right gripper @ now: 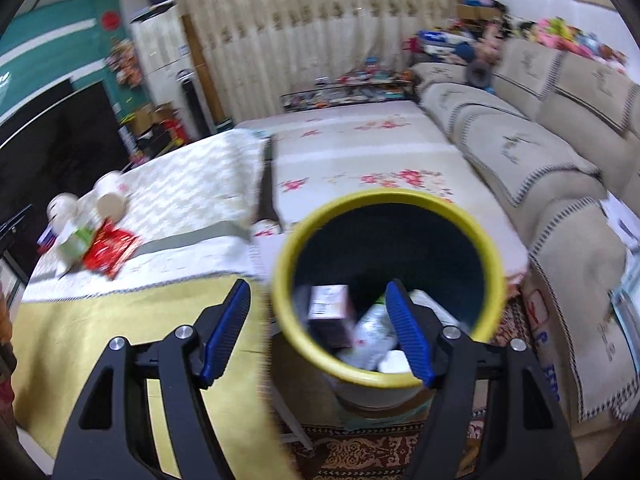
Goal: Collect trash
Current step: 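Move both grippers back over the table toward the red snack packet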
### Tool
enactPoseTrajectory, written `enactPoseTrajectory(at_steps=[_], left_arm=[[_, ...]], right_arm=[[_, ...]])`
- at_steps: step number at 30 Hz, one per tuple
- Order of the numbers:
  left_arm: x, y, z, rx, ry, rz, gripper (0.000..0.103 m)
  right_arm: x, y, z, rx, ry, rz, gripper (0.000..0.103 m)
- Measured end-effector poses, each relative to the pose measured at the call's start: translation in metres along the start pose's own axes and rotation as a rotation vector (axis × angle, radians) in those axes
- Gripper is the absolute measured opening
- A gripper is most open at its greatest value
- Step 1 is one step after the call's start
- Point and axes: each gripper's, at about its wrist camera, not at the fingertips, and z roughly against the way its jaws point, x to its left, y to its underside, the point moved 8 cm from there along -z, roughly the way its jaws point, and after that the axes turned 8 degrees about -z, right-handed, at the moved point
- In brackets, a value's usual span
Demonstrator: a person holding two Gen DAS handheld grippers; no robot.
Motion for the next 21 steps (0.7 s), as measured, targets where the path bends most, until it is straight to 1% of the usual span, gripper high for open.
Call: enactPoseTrajectory(at_steps=[1, 5, 7, 8, 9, 10, 11, 12, 13, 16, 19, 20, 21], left_arm=[[0.018, 0.007, 0.004, -0.001, -0.032, 0.02, 0.068], [0.088, 0.034, 0.013, -0.014, -0.14, 0.109, 0.07], [0.112, 0.047, 0.014, -0.018, -0.164, 0.163, 0.07], [0.123, 0.054, 0.013, -0.015, -0.167, 0.207, 0.07], [0.132, 0.062, 0.013, -0.012, -0.15, 0.257, 0.07], [0.135, 0.067, 0.012, -0.008, -0.137, 0.282, 0.07], [0.138, 0.07, 0.011, -0.003, -0.129, 0.301, 0.07], [0.142, 0.073, 0.011, 0.001, -0.127, 0.315, 0.07], [0.138, 0.072, 0.01, 0.003, -0.129, 0.319, 0.07], [0.14, 0.073, 0.013, -0.006, -0.131, 0.334, 0.07], [0.137, 0.07, 0.015, -0.017, -0.126, 0.326, 0.073], [0.134, 0.069, 0.014, -0.018, -0.125, 0.319, 0.073], [0.13, 0.066, 0.016, -0.018, -0.124, 0.313, 0.073]], right_arm=[[0.013, 0.001, -0.003, 0.013, -0.02, 0.017, 0.067], [0.075, 0.004, -0.019, 0.063, -0.099, 0.108, 0.067], [0.105, 0.004, -0.024, 0.076, -0.136, 0.152, 0.067], [0.128, 0.005, -0.029, 0.083, -0.154, 0.189, 0.067], [0.143, 0.007, -0.031, 0.086, -0.161, 0.221, 0.067], [0.163, 0.009, -0.035, 0.085, -0.17, 0.274, 0.067], [0.175, 0.01, -0.038, 0.083, -0.175, 0.31, 0.067], [0.191, 0.015, -0.044, 0.088, -0.171, 0.36, 0.068], [0.204, 0.021, -0.052, 0.101, -0.157, 0.409, 0.068], [0.225, 0.037, -0.071, 0.128, -0.122, 0.507, 0.068], [0.228, 0.043, -0.086, 0.156, -0.095, 0.527, 0.067], [0.228, 0.044, -0.093, 0.167, -0.087, 0.518, 0.068], [0.227, 0.041, -0.094, 0.171, -0.097, 0.501, 0.068]])
